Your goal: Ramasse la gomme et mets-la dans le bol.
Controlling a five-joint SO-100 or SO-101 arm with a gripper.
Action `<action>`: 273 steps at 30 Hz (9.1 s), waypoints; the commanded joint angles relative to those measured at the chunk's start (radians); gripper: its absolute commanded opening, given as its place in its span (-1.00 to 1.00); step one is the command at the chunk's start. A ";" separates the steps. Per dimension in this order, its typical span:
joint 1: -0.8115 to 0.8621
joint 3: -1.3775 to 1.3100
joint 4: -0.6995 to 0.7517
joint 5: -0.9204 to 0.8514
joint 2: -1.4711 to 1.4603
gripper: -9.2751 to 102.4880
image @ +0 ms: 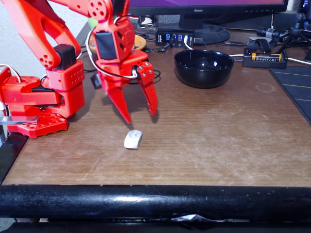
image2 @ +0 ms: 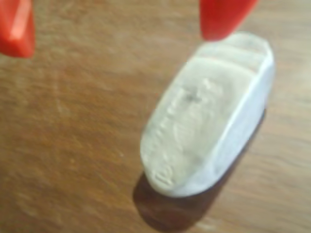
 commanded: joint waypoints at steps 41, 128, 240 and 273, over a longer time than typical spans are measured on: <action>0.046 -0.359 0.178 0.215 -0.235 -0.51; 0.144 0.129 -0.219 0.098 -0.164 -0.94; -0.522 -1.779 0.664 0.753 -0.719 -0.94; -0.356 0.265 0.072 0.690 1.068 -0.94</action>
